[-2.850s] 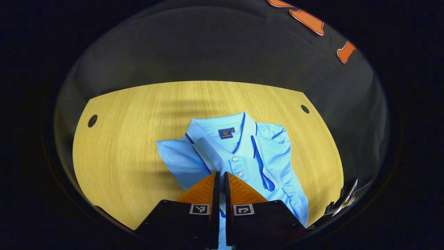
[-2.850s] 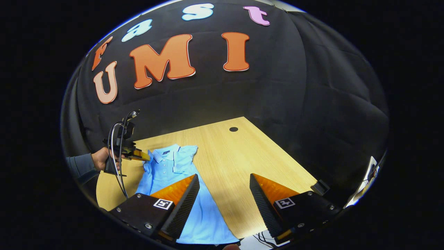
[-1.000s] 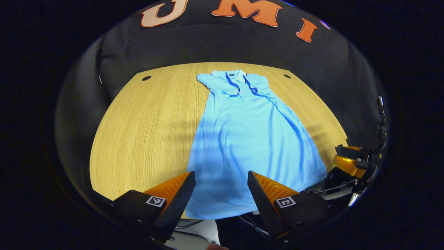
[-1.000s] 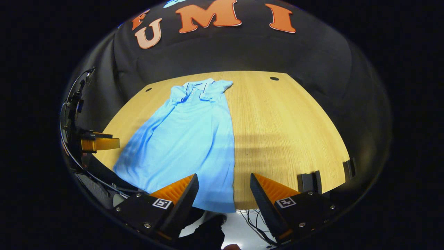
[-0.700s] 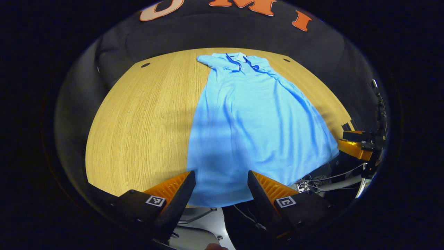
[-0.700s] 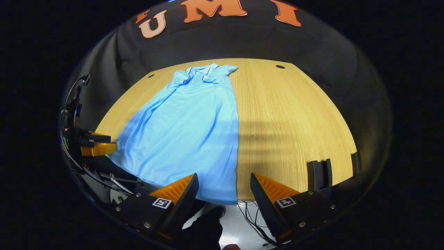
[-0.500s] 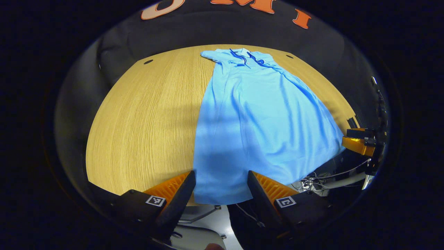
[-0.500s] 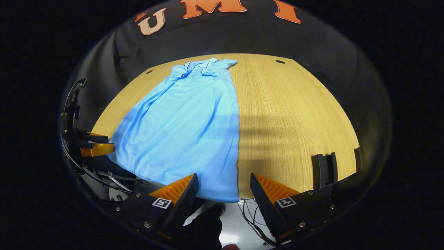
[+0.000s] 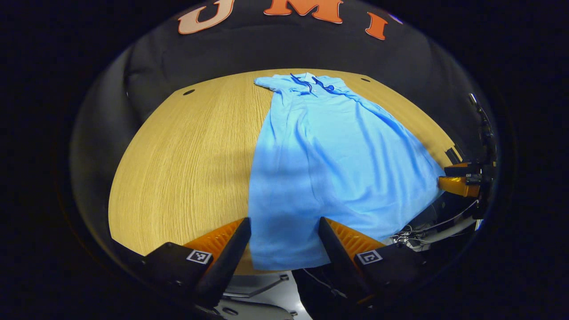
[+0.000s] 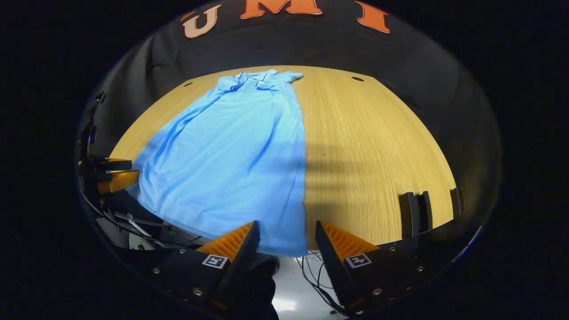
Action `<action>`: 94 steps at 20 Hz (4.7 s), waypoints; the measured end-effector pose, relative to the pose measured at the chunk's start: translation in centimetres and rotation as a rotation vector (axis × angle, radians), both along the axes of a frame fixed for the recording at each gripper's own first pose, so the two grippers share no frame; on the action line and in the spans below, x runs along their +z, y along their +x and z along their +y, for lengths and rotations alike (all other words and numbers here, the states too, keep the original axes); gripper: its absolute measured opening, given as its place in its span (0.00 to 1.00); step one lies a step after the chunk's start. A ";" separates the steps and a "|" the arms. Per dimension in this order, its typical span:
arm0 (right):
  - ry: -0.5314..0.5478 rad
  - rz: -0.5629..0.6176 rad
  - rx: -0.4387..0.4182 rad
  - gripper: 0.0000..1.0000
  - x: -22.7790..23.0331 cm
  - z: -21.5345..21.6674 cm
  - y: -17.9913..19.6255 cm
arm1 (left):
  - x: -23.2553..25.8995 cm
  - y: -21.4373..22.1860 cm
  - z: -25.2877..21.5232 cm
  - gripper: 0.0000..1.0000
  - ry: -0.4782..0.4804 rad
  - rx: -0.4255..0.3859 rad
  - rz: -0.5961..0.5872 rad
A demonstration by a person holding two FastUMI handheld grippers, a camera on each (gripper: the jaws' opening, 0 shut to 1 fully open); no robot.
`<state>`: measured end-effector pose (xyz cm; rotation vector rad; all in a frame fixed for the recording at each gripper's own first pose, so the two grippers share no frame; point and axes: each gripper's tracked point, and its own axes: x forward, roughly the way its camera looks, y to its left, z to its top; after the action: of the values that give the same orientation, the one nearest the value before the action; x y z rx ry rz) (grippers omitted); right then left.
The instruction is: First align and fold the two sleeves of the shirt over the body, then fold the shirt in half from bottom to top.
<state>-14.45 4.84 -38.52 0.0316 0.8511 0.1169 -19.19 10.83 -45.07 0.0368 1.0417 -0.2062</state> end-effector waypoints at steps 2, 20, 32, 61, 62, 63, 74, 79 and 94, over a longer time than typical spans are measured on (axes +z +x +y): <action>-0.002 0.006 0.018 0.65 0.0 0.6 0.1 | 0.0 -0.1 -0.4 1.00 -0.002 0.021 -0.005; 0.169 -0.021 -0.073 0.01 4.6 -0.2 3.7 | 4.6 3.9 -5.0 0.07 -0.031 0.108 0.003; 0.184 -0.136 -0.050 0.01 12.1 -1.1 11.5 | 12.1 13.7 -4.5 0.07 -0.084 0.090 -0.140; 0.032 -0.182 -0.065 0.01 15.0 -1.1 48.0 | 5.1 51.4 0.1 0.07 -0.005 -0.030 -0.226; 0.014 -0.181 -0.076 0.01 14.3 -1.3 48.8 | 4.1 51.7 0.1 0.07 0.001 -0.041 -0.214; 0.006 -0.176 -0.091 0.02 13.8 -1.4 49.3 | 3.5 51.9 -0.2 0.09 -0.006 -0.050 -0.206; -0.022 -0.215 -0.087 0.76 16.7 -1.8 44.9 | 7.9 47.5 -1.8 0.98 -0.056 0.009 -0.192; 0.024 -0.356 -0.044 0.89 21.4 -1.2 39.9 | 14.6 44.0 -2.5 0.98 -0.020 0.029 -0.303; 0.008 -0.724 0.000 0.92 31.6 -2.9 16.8 | 33.1 22.3 -7.2 0.97 0.005 0.120 -0.724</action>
<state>2.33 1.91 -6.94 -0.0039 0.1270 0.1202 3.14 3.60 -12.00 0.0488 0.3208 -0.0673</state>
